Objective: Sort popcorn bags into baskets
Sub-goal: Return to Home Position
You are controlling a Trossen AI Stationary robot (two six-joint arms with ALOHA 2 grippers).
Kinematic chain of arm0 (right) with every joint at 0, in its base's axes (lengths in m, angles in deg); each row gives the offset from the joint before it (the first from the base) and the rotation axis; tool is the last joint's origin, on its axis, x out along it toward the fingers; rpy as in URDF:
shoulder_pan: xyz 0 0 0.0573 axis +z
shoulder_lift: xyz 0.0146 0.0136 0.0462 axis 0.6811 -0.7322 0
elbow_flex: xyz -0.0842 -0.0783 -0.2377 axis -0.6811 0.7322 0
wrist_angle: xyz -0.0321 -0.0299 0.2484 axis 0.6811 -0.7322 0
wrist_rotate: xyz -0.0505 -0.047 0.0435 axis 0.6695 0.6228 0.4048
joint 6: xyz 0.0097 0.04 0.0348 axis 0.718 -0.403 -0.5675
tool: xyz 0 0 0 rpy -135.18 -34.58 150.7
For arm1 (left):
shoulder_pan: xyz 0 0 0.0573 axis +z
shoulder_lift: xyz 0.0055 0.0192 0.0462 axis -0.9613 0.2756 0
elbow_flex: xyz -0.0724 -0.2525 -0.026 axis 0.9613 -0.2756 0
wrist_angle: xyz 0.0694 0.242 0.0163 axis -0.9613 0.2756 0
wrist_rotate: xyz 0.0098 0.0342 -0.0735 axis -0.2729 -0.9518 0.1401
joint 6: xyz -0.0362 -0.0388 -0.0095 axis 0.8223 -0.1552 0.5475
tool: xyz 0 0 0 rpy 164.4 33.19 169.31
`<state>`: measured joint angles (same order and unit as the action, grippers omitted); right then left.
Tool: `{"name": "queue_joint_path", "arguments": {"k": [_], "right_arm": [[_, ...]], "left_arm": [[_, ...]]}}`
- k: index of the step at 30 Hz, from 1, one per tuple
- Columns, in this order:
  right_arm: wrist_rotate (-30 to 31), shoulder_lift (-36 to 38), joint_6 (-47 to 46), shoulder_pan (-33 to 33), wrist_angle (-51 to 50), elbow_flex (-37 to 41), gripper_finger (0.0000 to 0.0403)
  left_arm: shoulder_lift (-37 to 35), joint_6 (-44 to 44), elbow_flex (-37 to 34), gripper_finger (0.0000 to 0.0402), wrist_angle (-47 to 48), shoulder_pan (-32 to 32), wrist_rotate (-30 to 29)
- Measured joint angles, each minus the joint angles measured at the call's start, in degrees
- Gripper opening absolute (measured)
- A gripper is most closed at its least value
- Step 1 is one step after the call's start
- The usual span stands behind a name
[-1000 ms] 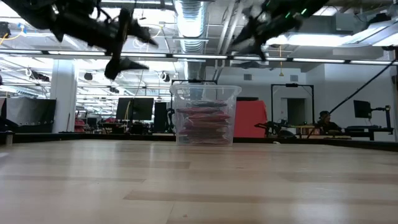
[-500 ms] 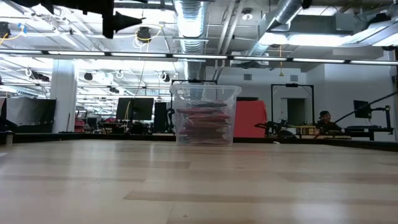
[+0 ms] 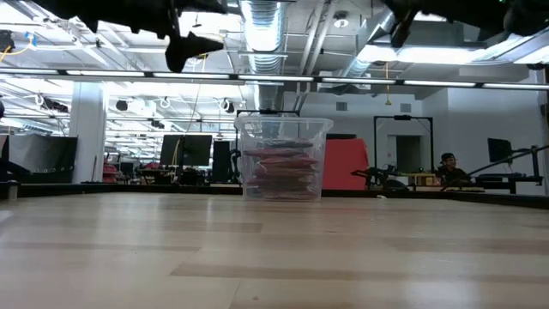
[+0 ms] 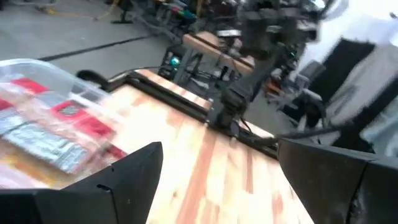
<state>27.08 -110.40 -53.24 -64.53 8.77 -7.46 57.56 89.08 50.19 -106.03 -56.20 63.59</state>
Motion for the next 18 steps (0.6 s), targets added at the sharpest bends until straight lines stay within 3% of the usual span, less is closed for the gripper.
{"name": "queue_joint_path", "arguments": {"k": [4,7,12,15,18], "right_arm": [[-3.0,6.77,-0.1,-3.53,-3.22,-0.09,0.0178],[-3.58,14.4,0.8,-6.58,-9.89,-0.11,0.0179],[0.46,27.57,4.65,-11.04,-25.81,-0.16,0.0185],[3.34,33.67,6.07,-12.43,-34.69,-0.14,0.0188],[3.88,38.0,6.35,-12.79,-37.34,1.32,0.019]], "left_arm": [[-2.2,1.95,0.0,0.0306,0.09,5.63,4.41],[-8.01,1.08,0.0,0.0306,6.13,9.77,6.6],[-19.3,-0.92,-2.54,0.0306,18.11,9.98,-6.94],[-25.75,1.59,-9.13,0.0306,15.68,7.44,-12.47],[-30.63,4.25,-18.31,0.0306,8.1,3.77,-14.15]]}}
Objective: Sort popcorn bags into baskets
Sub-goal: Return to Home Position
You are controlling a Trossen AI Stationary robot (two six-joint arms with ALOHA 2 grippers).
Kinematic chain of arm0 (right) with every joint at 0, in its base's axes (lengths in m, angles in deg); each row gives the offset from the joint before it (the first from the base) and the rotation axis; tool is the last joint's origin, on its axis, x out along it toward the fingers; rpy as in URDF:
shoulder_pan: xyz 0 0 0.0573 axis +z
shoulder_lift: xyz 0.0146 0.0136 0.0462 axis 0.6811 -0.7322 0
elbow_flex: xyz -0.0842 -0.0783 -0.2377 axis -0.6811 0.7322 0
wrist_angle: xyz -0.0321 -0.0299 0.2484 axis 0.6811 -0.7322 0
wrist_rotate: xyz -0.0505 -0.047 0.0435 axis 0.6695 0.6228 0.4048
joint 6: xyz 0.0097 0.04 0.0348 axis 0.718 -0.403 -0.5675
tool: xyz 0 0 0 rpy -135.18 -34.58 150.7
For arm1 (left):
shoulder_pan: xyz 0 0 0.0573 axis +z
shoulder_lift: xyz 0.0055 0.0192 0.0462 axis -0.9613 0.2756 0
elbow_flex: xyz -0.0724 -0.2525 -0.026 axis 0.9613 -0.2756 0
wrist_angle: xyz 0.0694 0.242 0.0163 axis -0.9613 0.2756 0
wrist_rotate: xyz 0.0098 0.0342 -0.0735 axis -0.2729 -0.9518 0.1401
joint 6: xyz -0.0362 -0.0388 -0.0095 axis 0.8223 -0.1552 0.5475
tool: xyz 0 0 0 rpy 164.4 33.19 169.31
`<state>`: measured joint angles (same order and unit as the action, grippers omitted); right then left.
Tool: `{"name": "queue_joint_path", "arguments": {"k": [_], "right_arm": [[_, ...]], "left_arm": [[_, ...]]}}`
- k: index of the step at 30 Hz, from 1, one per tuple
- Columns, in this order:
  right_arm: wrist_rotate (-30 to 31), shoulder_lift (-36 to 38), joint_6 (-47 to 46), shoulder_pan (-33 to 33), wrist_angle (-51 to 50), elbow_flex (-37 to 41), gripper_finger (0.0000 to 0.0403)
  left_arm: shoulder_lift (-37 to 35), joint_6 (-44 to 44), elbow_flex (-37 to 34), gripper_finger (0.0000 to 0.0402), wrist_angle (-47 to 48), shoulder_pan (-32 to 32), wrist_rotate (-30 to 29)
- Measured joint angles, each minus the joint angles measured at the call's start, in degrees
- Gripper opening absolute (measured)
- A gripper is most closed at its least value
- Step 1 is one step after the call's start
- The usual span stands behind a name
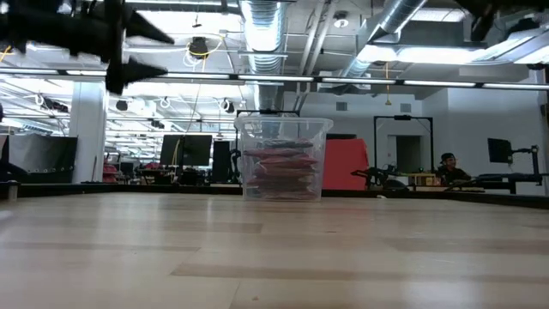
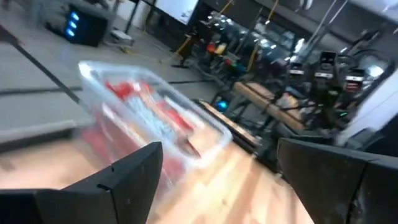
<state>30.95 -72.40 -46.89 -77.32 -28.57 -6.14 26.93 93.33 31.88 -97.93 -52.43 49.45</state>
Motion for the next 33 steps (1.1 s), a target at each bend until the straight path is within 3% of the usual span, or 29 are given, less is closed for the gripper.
{"name": "queue_joint_path", "arguments": {"k": [5,8,14,18,21,23,26,28,33], "right_arm": [[0.3,5.33,-3.29,0.1,0.69,7.08,0.0186],[0.3,6.97,-5.8,0.93,6.71,13.32,0.0182],[1.72,7.13,-10.67,4.22,26.16,24.18,0.0182],[1.37,7.22,-11.98,6.6,29.59,25.34,0.0187],[1.4,7.22,-12.11,8.61,29.84,24.58,0.0187],[2.29,7.22,-12.1,10.38,29.76,24.42,0.0185],[6.75,6.97,-11.48,14.48,25.57,24.4,0.0183],[12.87,5.66,-9.64,18.61,23.45,24.45,0.0182],[28.14,-0.37,0.59,31.84,30.65,24.43,0.0183]], "left_arm": [[-2.74,5.38,-14.96,0.0306,-13.17,-6.96,-6.34],[-2.74,7.11,-14.49,0.0306,-6.35,-11.04,-10.17],[-4.37,3.42,-10.91,0.0306,-7.2,-16.39,-11.26],[-9.43,-1.16,-3.68,0.0306,6.73,-17.51,-10.88],[-14.44,-2.36,2.85,0.0306,23.5,-17.51,-17.61],[-17.83,-2.61,5.26,0.0306,29.41,-17.49,-21.52],[-21.25,-3.6,5.32,0.0306,31.38,-17.51,-22.4],[-20.98,-3.72,5.02,0.0306,32.3,-17.52,-21.76],[-19.06,-1.84,1.93,0.0306,29.74,-17.53,-18.2]]}}
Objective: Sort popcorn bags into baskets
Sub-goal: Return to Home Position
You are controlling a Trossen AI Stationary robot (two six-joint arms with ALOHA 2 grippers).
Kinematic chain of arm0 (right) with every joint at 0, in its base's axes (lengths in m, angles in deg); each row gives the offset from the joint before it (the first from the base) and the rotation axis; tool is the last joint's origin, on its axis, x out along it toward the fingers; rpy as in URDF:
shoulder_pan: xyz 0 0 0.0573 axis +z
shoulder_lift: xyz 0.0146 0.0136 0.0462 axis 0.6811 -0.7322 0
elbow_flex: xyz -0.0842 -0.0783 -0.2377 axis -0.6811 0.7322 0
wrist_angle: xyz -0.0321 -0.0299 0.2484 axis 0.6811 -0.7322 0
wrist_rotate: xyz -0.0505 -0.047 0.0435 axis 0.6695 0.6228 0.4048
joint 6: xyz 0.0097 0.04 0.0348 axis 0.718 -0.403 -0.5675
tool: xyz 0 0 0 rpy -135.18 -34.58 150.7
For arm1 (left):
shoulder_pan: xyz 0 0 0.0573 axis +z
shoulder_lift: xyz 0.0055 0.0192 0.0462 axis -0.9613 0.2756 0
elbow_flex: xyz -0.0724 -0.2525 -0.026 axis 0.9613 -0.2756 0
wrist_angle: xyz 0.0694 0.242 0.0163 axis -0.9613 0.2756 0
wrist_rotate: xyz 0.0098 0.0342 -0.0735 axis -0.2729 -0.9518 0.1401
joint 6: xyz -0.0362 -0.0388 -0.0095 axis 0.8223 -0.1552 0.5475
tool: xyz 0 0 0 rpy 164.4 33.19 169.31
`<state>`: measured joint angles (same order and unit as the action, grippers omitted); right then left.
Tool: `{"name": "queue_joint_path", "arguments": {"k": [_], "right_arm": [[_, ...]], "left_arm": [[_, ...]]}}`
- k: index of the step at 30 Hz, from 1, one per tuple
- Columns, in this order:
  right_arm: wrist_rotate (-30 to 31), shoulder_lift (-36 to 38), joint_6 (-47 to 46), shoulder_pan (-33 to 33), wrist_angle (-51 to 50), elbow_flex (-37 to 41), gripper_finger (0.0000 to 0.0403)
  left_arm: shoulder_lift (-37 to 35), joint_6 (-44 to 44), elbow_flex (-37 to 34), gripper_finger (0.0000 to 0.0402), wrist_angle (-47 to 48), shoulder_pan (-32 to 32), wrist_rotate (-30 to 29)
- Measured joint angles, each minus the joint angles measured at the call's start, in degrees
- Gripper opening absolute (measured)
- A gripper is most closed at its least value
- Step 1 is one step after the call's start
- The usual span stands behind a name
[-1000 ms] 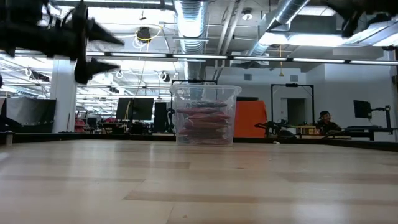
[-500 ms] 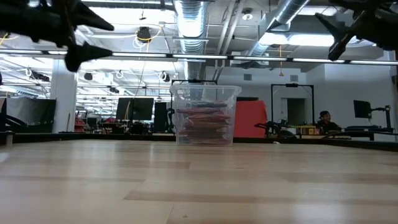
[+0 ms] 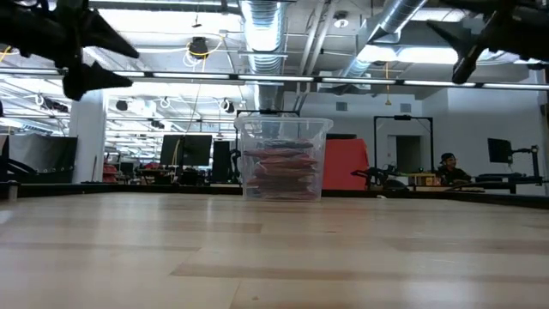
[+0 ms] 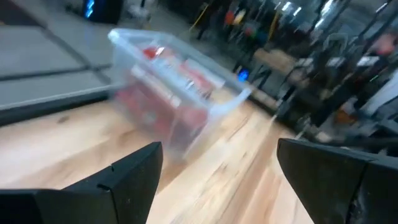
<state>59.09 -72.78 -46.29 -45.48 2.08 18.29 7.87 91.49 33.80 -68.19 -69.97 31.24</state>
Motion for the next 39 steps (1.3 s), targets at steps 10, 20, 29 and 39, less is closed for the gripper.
{"name": "queue_joint_path", "arguments": {"k": [10,20,29,39], "right_arm": [[10.34,-0.76,10.04,9.55,0.92,0.04,0.0202],[2.96,7.74,10.0,2.01,-9.59,-0.4,0.0208],[3.12,7.32,8.13,-2.71,-15.29,3.25,0.021],[4.54,7.46,8.06,-9.67,-23.73,3.3,0.0206]], "left_arm": [[-0.47,-1.9,-6.71,0.0306,-11.76,0.0,1.1],[-1.87,-6.44,-5.54,0.0306,-8.94,0.07,-0.62],[0.13,-1.83,-14.82,0.0306,-18.53,-0.02,0.54],[1.88,-0.49,-17.45,0.0306,-24.4,-3.98,5.04]]}}
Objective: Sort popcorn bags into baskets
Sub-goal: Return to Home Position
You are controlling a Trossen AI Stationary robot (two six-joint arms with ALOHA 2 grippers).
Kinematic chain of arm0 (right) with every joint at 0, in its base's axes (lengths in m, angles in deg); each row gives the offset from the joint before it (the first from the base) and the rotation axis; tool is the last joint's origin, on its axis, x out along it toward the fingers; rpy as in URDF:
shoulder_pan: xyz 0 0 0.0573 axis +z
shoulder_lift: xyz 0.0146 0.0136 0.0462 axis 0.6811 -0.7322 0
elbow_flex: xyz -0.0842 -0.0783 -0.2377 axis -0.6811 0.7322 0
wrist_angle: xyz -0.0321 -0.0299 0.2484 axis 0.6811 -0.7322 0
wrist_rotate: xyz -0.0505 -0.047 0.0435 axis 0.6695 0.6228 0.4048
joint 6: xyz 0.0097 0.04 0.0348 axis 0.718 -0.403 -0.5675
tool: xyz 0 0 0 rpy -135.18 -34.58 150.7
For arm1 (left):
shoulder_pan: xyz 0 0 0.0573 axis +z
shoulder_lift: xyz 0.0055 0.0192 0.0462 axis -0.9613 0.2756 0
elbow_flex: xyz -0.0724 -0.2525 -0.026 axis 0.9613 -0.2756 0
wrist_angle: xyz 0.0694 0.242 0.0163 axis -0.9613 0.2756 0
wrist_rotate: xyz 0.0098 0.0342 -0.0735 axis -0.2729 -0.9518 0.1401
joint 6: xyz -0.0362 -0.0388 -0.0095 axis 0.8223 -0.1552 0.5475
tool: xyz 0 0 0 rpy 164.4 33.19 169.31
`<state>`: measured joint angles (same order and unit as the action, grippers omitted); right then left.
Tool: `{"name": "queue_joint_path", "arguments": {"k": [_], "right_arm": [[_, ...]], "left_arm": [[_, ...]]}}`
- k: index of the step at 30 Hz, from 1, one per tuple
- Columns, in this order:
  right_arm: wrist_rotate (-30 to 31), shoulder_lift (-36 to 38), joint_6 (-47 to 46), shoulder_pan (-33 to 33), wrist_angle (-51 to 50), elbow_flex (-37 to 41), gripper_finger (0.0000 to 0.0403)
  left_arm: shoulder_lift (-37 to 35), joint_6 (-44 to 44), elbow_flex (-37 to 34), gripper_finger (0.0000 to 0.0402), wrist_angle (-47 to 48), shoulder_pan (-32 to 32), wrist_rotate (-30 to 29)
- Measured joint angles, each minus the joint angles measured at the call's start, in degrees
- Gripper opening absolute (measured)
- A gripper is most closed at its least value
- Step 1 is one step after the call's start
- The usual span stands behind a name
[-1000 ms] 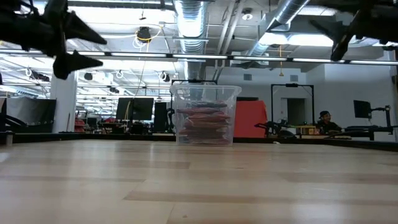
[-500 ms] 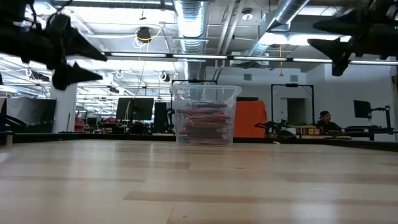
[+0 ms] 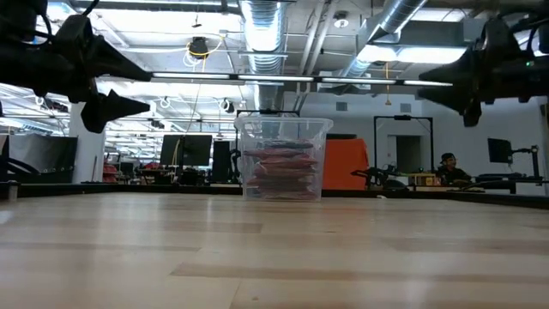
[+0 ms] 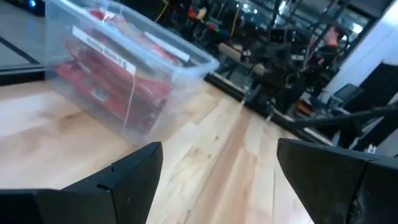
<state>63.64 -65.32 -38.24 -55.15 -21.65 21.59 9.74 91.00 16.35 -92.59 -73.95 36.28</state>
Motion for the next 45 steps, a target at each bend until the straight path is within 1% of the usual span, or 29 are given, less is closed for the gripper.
{"name": "queue_joint_path", "arguments": {"k": [4,7,11,21,37,45], "right_arm": [[-0.4,-0.01,-1.4,-1.13,-2.49,0.04,0.02],[-0.34,-0.7,-0.01,-1.04,-2.56,0.04,0.0198],[-0.34,-1.1,0.33,-1.04,-2.81,0.07,0.0196],[-0.27,-1.11,0.49,-1.02,-3.14,0.11,0.0204],[-0.16,-1.11,0.48,-1.02,-3.22,0.17,0.0187],[-0.16,-1.11,0.48,-1.02,-3.24,0.17,0.0193]], "left_arm": [[0.03,-0.72,-0.02,0.0306,-0.22,-1.47,-3.4],[0.01,-1.55,-0.04,0.0306,-0.24,-1.64,-4.13],[0.01,-0.42,-0.05,0.0306,-0.26,-1.64,-3.08],[0.01,-0.03,-0.09,0.0306,-0.26,-1.64,-2.98],[0.01,-0.27,-0.13,0.0306,-0.26,-1.64,-2.85],[0.01,-0.27,-0.15,0.0306,-0.26,-1.64,-2.85]]}}
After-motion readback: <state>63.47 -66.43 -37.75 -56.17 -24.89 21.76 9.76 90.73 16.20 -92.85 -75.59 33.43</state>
